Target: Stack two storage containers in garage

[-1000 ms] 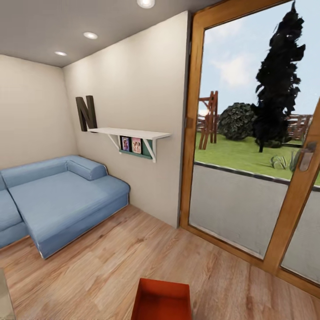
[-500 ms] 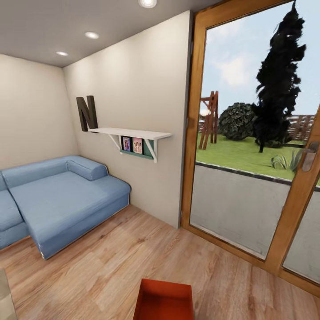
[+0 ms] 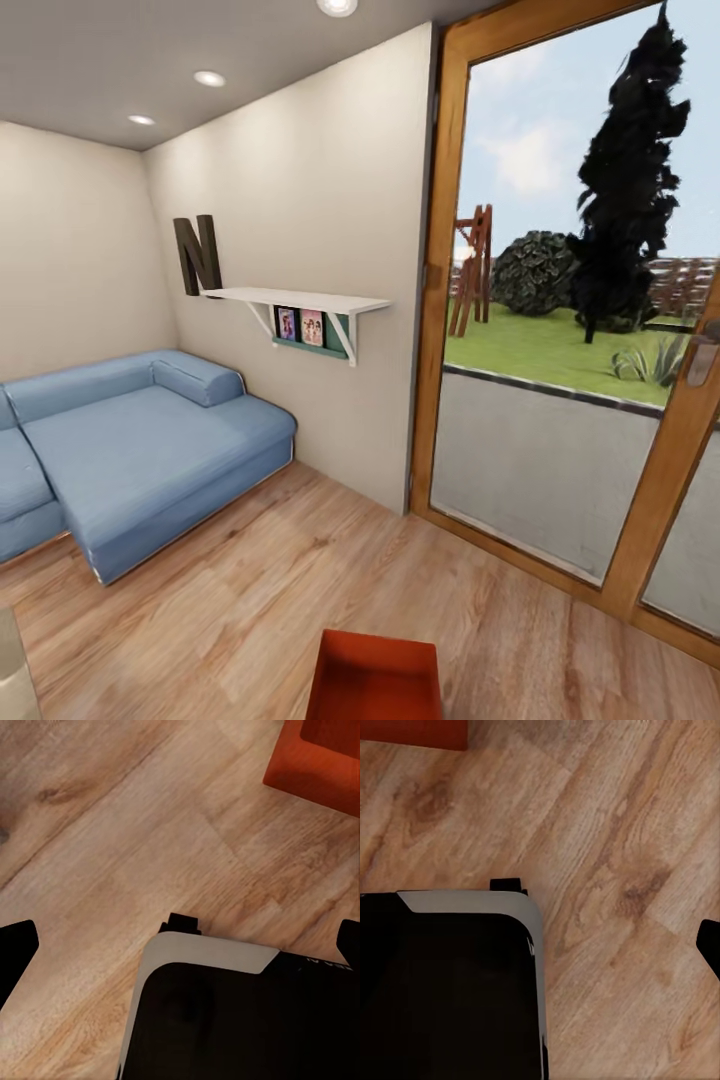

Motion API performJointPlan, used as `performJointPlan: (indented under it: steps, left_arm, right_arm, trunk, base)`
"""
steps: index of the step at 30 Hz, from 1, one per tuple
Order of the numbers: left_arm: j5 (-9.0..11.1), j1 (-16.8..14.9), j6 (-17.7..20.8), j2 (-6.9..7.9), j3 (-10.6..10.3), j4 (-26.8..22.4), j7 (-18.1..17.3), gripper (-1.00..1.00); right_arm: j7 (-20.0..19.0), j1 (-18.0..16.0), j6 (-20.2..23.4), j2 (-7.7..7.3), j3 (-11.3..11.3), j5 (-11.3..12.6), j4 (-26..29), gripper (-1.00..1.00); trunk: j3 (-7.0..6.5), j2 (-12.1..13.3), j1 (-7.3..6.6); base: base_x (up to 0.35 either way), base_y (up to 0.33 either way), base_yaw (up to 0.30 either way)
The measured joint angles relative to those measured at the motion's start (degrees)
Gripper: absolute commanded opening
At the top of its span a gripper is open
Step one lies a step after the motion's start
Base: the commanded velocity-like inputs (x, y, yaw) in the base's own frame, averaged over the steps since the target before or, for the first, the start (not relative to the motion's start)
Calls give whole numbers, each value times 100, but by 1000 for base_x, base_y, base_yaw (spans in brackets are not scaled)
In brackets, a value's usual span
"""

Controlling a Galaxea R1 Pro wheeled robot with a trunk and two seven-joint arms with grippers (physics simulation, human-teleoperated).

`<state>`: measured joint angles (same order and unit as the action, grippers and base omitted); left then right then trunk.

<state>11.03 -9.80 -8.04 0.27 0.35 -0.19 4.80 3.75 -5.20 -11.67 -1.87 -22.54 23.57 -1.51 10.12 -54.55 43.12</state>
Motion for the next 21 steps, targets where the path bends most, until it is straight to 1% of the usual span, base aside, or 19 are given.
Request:
performJointPlan:
  steps: [4,6,13,18,21]
  left_arm:
    - [1,0,3,0,0,2,-7,100]
    - [1,0,4,0,0,2,-9,100]
    - [1,0,5,0,0,2,-10,100]
    - [1,-1,4,1,0,3,-10,100]
    - [1,0,5,0,0,1,-10,100]
  right_arm:
    - [0,0,0,0,0,0,0,100]
    - [0,0,-6,-1,4,0,0,100]
    - [8,0,-15,0,8,15,0,100]
    - [22,0,-19,9,14,25,0,100]
    - [23,0,-18,9,10,20,0,100]
  trunk:
    - [0,0,-1]
    - [0,0,0]
    - [0,1,1]
    - [0,1,1]
    - [0,1,1]
  base:
    - [225,0,0]
    - [114,0,0]
    - [23,0,-5]
    - [1,0,-164]
    - [0,0,-76]
